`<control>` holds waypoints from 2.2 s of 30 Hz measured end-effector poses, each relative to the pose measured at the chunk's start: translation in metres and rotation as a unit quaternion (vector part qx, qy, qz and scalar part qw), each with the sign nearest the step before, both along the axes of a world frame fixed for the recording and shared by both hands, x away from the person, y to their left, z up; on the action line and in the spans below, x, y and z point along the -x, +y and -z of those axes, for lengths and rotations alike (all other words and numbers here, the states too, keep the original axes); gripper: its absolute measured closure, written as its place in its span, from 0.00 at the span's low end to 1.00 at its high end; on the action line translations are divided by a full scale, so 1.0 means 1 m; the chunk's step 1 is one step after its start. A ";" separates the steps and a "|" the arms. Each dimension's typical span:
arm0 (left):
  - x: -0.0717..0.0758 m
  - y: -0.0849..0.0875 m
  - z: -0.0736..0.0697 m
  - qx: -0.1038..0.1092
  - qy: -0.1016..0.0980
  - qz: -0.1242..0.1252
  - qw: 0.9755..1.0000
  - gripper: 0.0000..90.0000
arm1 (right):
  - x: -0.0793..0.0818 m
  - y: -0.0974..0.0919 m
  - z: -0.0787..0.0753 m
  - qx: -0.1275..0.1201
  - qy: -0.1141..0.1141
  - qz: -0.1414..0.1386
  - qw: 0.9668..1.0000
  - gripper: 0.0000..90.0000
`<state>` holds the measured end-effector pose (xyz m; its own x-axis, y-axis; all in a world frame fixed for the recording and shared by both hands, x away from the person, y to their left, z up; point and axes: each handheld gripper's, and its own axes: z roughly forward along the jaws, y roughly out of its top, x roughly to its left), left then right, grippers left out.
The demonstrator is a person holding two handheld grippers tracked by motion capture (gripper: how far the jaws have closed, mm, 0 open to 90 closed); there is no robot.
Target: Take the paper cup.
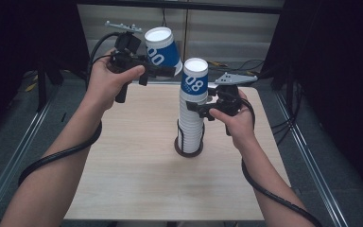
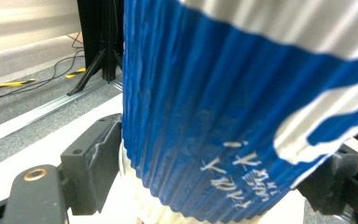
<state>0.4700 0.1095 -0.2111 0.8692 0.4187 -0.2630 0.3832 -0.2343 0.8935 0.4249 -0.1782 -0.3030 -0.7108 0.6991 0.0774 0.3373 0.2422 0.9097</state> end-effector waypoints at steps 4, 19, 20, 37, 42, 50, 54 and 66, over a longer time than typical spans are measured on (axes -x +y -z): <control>0.000 0.005 0.007 -0.004 0.004 -0.005 1.000 0.20 | 0.000 0.000 0.000 0.000 -0.001 0.000 1.000 0.15; 0.002 0.014 0.041 -0.023 0.013 -0.006 1.000 0.20 | 0.004 -0.003 -0.002 -0.017 -0.009 -0.002 1.000 0.13; 0.002 0.014 0.041 -0.023 0.013 -0.006 1.000 0.20 | 0.005 -0.004 -0.003 -0.017 -0.013 -0.002 1.000 0.13; 0.009 0.018 0.063 -0.055 0.016 -0.001 0.998 0.20 | 0.017 -0.017 0.000 -0.010 -0.017 0.001 1.000 0.13; 0.010 0.018 0.070 -0.059 0.017 0.000 0.998 0.20 | 0.023 -0.021 0.005 -0.003 -0.013 -0.001 1.000 0.13; 0.014 0.021 0.077 -0.080 0.019 0.004 0.997 0.21 | 0.031 -0.022 0.016 0.020 -0.008 -0.010 1.000 0.13; 0.015 0.022 0.079 -0.084 0.018 0.005 0.996 0.21 | 0.034 -0.023 0.020 0.024 -0.008 -0.015 1.000 0.13; 0.022 0.025 0.093 -0.106 0.023 0.015 0.994 0.21 | 0.043 -0.028 0.037 0.031 0.007 -0.024 0.999 0.13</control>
